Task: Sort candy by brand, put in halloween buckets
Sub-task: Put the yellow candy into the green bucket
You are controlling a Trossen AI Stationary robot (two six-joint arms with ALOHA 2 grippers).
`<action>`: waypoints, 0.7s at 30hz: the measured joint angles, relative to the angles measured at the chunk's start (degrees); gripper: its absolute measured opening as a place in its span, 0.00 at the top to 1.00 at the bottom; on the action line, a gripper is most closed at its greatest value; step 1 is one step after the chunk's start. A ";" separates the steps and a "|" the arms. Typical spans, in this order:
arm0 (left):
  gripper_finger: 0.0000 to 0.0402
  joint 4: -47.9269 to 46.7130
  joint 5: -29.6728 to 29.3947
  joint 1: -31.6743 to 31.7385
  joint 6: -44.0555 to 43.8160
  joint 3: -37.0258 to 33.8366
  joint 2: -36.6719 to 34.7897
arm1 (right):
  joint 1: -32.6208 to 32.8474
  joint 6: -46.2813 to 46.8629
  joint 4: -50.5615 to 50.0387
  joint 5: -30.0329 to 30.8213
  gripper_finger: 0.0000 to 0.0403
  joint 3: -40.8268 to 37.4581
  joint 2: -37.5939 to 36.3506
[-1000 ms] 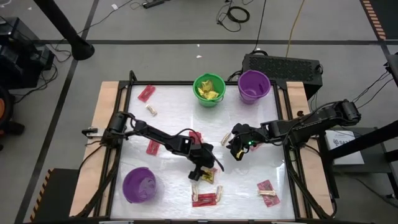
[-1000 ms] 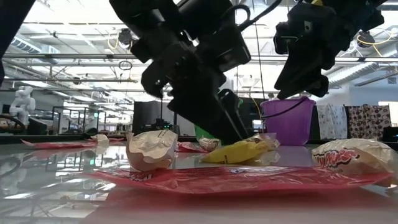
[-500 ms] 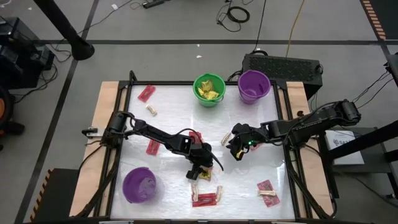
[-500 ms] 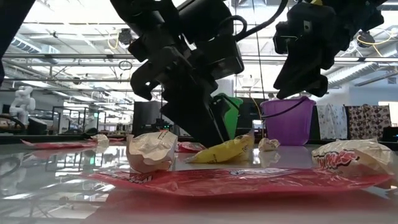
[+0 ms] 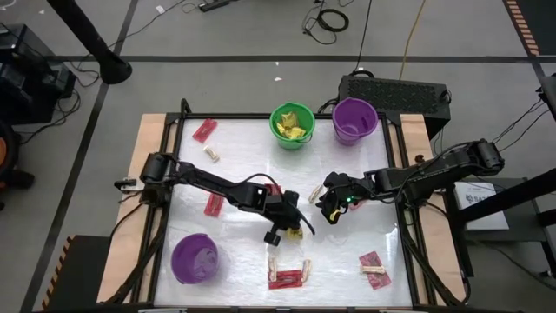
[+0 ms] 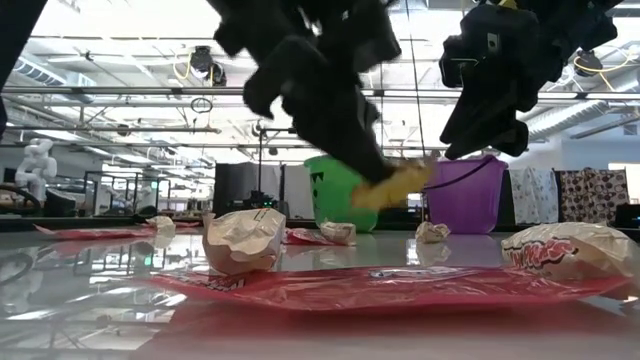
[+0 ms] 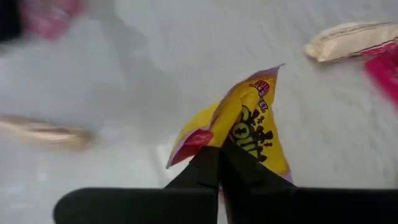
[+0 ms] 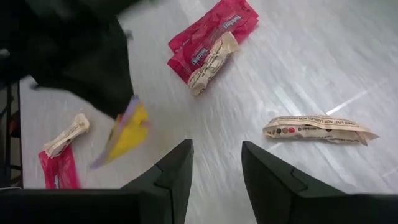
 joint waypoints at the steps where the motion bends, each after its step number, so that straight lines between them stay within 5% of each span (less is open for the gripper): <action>1: 0.99 -0.64 -1.73 0.32 1.28 0.40 -0.86 | 0.00 0.22 0.00 -0.03 0.68 0.00 0.00; 10: 0.99 -0.28 -17.05 8.66 8.77 2.25 -11.67 | 1.96 1.50 -0.23 -0.08 0.68 0.00 0.00; 21: 1.00 3.79 -17.43 27.67 -0.76 2.11 -12.96 | 3.73 5.55 0.36 0.56 0.68 0.02 0.00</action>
